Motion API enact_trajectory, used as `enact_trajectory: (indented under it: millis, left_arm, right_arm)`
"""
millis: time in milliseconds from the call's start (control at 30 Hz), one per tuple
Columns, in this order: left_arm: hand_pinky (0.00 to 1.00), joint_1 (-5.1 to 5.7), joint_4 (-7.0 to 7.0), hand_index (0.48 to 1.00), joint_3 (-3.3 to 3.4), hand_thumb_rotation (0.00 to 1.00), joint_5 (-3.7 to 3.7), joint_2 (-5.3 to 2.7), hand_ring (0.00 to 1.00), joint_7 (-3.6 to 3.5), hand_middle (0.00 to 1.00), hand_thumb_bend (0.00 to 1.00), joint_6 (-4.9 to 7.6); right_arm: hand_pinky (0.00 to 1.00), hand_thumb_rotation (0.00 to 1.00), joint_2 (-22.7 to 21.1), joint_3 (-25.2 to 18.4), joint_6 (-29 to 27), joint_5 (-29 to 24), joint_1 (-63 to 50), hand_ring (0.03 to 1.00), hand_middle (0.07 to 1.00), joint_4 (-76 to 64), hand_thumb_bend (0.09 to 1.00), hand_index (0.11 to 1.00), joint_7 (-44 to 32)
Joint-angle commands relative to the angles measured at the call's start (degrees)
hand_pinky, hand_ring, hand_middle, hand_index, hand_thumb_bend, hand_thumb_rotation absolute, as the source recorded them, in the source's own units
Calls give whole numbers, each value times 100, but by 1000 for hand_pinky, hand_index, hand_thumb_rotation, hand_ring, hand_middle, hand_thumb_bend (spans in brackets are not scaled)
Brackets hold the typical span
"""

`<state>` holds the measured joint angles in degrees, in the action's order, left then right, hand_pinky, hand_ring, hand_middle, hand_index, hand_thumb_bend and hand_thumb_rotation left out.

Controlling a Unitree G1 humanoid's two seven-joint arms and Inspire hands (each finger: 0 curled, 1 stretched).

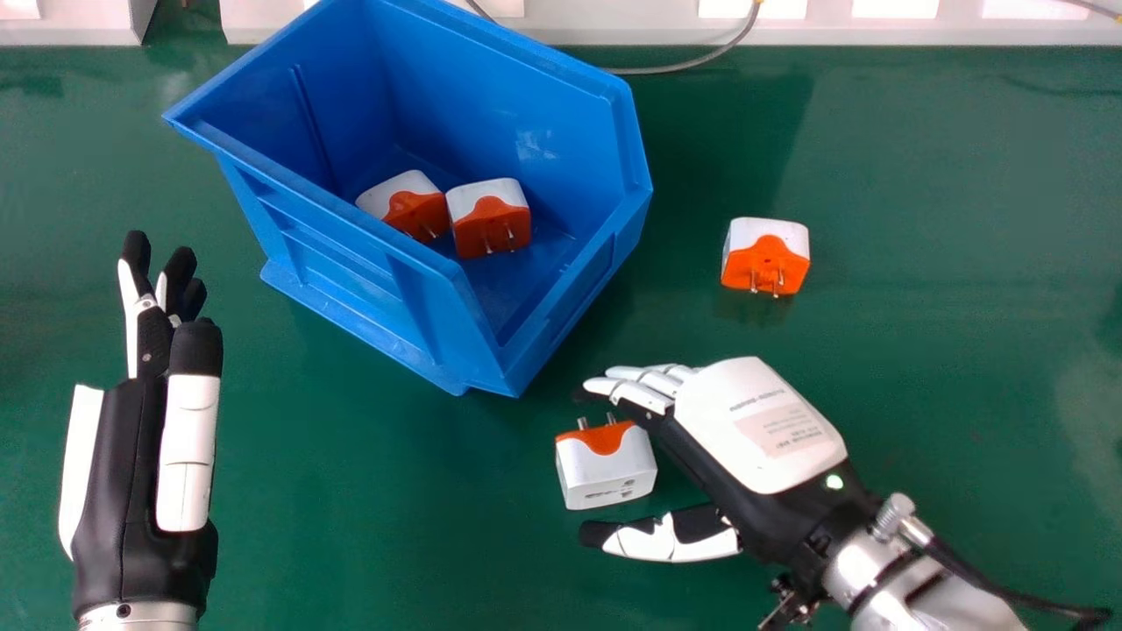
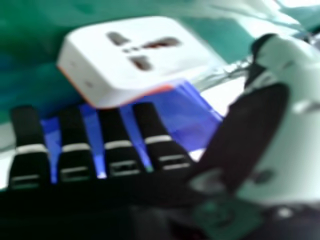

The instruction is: Pick all objects and put in blue box

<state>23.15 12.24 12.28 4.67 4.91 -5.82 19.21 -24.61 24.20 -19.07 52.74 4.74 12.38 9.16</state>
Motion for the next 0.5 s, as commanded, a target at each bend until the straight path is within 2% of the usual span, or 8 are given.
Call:
enact_trajectory:
  millis: [0,67,133,267,367,467]
  left_arm:
    - [1000,-13,159,1000,9,1000,42,19,1000,9,1000,900,24]
    - [1000,3,197,1000,12,1000,62,25,1000,-2,1000,900,-3]
    - [1000,17,224,1000,16,1000,88,27,1000,-13,1000,899,-11]
    - [1000,39,254,1000,30,995,178,11,1000,-29,1000,892,-36]
    - [1000,47,280,1000,35,997,172,27,1000,-26,1000,898,-70]
    - [1000,37,282,1000,39,1000,226,43,1000,-55,1000,892,-86]
  right_arm:
    - [674,502,30,75,47,66,261,795,831,92,373,805,4]
    - [666,450,16,159,64,124,400,788,824,239,388,796,62]
    - [663,442,9,234,96,179,521,785,821,381,392,794,93]
    - [661,360,-34,374,160,304,717,785,821,575,420,795,86]
    - [663,312,-37,434,155,325,827,783,819,716,428,792,120]
    - [622,166,-17,527,54,370,964,741,781,1002,490,757,410]
